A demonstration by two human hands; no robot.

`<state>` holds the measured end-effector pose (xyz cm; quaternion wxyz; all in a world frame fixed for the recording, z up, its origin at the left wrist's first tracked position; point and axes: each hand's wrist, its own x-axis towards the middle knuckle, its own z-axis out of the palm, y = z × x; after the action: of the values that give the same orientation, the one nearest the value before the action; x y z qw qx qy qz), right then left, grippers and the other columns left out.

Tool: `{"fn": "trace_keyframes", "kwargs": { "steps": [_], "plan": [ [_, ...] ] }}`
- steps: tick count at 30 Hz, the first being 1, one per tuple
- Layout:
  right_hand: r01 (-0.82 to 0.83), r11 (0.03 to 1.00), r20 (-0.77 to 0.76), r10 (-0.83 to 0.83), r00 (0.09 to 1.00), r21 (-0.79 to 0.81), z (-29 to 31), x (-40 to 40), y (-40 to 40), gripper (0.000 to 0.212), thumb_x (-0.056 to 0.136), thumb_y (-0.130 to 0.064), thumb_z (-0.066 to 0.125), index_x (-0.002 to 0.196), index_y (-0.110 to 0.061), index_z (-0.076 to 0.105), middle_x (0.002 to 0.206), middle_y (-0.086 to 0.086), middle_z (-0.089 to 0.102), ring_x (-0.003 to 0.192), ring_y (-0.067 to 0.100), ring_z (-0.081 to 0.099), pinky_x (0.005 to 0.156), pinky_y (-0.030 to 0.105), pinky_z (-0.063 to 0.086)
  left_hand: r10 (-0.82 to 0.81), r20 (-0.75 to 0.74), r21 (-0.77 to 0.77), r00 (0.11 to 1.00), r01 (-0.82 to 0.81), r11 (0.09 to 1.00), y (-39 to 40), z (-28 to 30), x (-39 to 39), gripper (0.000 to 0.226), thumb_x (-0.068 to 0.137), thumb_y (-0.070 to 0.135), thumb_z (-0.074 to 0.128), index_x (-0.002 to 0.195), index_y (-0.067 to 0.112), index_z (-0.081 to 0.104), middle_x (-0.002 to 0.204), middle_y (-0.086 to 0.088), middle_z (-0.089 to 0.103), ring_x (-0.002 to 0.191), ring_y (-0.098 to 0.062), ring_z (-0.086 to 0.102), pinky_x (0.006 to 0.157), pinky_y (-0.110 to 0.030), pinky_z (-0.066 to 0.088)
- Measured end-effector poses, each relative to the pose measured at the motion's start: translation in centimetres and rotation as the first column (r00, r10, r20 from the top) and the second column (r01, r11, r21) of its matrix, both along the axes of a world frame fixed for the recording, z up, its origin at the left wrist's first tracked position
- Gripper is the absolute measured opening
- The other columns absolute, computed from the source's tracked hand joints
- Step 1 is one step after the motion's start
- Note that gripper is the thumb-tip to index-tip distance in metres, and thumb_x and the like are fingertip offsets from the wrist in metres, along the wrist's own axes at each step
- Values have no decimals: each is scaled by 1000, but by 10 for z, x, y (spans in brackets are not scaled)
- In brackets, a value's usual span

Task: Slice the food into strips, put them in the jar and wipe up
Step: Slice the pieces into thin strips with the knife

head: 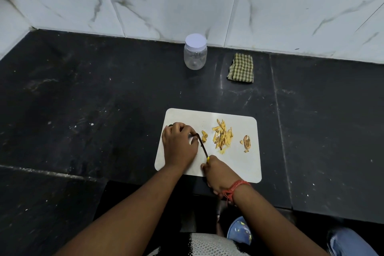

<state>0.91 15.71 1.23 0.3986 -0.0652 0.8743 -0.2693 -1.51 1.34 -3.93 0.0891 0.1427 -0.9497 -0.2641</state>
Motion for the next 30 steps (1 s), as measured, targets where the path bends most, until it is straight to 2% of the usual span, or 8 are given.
{"fn": "trace_keyframes", "kwargs": {
  "steps": [4, 7, 10, 15, 18, 23, 27, 30],
  "plan": [
    [104, 995, 30, -103, 994, -12, 7, -1, -2, 21, 102, -18, 41, 82, -19, 35, 77, 10, 51, 51, 15, 44, 44, 19, 38, -10, 7, 1, 1000, 10, 1000, 0, 1, 1, 10, 83, 29, 68, 93, 28, 68, 105, 6, 55, 104, -22, 46, 106, -43, 37],
    [134, 990, 79, -131, 988, -38, 10, 1, -3, 16, 102, -13, 41, 87, -14, 36, 64, 9, 48, 42, 17, 43, 30, 13, 26, -12, 4, -4, 1000, 12, 1000, 0, 2, 2, 10, 83, 29, 68, 94, 28, 68, 105, 5, 55, 104, -23, 47, 106, -43, 37],
    [152, 987, 108, -145, 984, -56, 11, 0, -2, 10, 101, -10, 42, 92, -11, 37, 61, 9, 48, 37, 17, 41, 30, 14, 26, -9, -13, 6, 1000, 9, 1000, 0, 2, 2, 10, 83, 28, 69, 93, 28, 68, 104, 5, 55, 103, -23, 48, 106, -45, 37],
    [17, 1000, 35, -17, 999, 4, 11, 6, 2, 4, 100, -6, 41, 97, -8, 40, 66, 4, 46, 45, 15, 43, 25, 17, 25, -8, -14, 0, 1000, 8, 1000, 0, 1, 2, 9, 84, 29, 69, 92, 29, 67, 104, 5, 55, 103, -22, 47, 106, -46, 37],
    [72, 997, 31, -72, 997, 7, 11, 11, 5, 8, 101, -13, 40, 94, -10, 39, 66, 7, 49, 35, 14, 46, 26, 17, 27, -10, -10, -2, 1000, 10, 1000, 0, 1, 2, 8, 85, 29, 69, 92, 29, 67, 105, 5, 55, 104, -22, 46, 105, -42, 37],
    [173, 983, 110, -166, 980, -62, 15, 18, 13, 17, 102, -24, 43, 90, -13, 40, 61, 7, 50, 38, 15, 44, 35, 20, 33, -41, -7, 11, 999, 41, 999, -2, 2, 4, 6, 88, 29, 67, 94, 29, 67, 107, 6, 53, 106, -21, 44, 106, -43, 36],
    [464, 846, 404, -340, 849, -262, 23, 28, 23, 25, 103, -36, 39, 88, -16, 38, 52, 1, 40, 34, 12, 29, 38, 15, 24, -85, 14, 5, 996, 85, 996, -6, 4, 5, 8, 92, 29, 63, 98, 30, 67, 111, 7, 52, 110, -20, 42, 109, -45, 34],
    [587, 730, 480, -399, 781, -348, 29, 29, 29, 25, 104, -36, 41, 91, -15, 38, 51, 1, 36, 34, 13, 24, 39, 13, 21, -124, 1, -20, 992, 124, 992, -8, 4, 8, 13, 92, 31, 63, 104, 31, 68, 112, 6, 53, 108, -20, 42, 109, -47, 34]
  ]
}}
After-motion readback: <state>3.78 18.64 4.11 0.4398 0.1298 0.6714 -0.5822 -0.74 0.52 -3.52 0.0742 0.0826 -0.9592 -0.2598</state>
